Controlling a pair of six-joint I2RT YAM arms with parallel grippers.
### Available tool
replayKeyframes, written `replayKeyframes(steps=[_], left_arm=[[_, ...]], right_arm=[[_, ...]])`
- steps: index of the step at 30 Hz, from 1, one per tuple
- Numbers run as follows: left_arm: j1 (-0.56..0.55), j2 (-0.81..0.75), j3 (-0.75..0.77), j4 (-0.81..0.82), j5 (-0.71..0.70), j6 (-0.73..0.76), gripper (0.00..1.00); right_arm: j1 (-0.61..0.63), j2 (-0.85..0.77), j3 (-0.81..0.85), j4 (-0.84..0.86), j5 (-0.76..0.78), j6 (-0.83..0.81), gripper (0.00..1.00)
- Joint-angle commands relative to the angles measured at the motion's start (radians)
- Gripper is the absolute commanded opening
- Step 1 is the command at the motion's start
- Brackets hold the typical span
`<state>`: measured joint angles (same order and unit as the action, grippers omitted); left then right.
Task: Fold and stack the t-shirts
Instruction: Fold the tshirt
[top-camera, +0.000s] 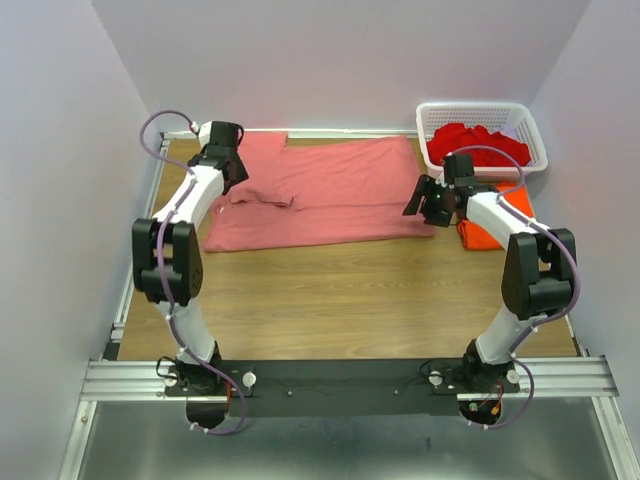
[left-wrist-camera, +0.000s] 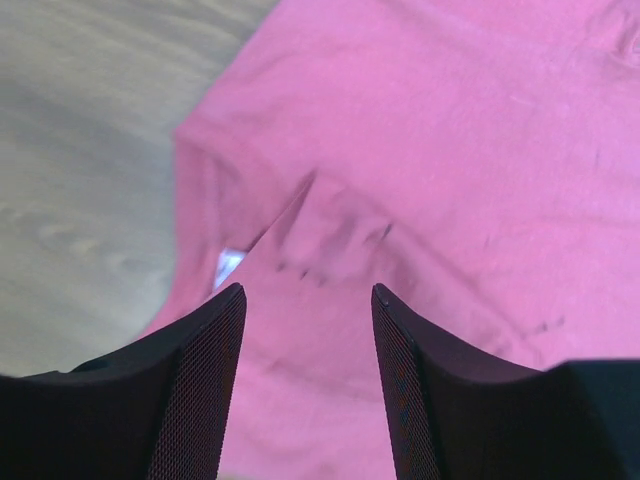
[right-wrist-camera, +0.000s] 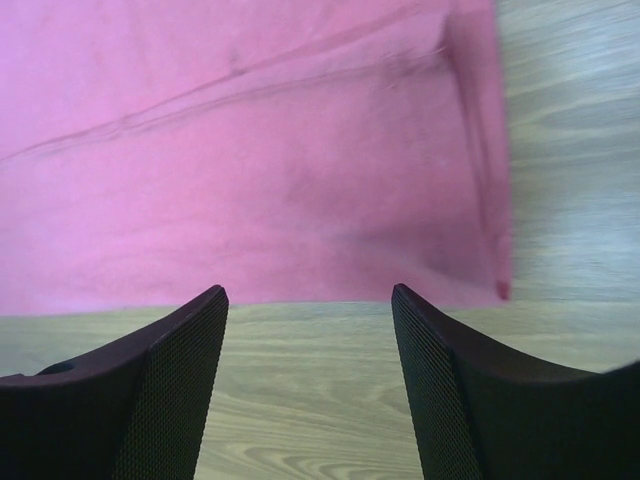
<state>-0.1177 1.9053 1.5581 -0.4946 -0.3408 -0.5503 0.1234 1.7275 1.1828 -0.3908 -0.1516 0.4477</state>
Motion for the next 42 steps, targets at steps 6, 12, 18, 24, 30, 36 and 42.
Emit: replayKeyframes(steps=[6,12,18,24,30,36,42], left_arm=[[0.015,-0.339,-0.416,0.137,0.046,-0.049,0.49],[0.081,-0.301,-0.598,0.218,0.112,-0.05,0.34],[0.145,-0.243,-0.651,0.238,0.118,-0.045,0.32],[0.197,-0.229,-0.696,0.226,0.155,-0.053,0.3],[0.234,-0.29,-0.762,0.208,0.149,-0.048,0.29],[0.233,-0.374,-0.745,0.182,0.145,-0.043,0.38],[0.222,-0.475,-0.684,0.14,0.137,-0.03,0.49]], right_arm=[[-0.001,-0.016,-0.103,0.161,-0.169,0.054,0.71],[-0.048,0.012,-0.153,0.222,-0.163,0.077,0.69],[-0.119,0.023,-0.251,0.29,-0.131,0.132,0.68],[-0.174,0.006,-0.342,0.303,-0.066,0.178,0.66],[-0.189,-0.085,-0.376,0.257,-0.006,0.187,0.66],[-0.18,-0.132,-0.267,0.241,-0.187,0.12,0.64],[-0.157,-0.1,-0.147,0.254,-0.276,0.075,0.62]])
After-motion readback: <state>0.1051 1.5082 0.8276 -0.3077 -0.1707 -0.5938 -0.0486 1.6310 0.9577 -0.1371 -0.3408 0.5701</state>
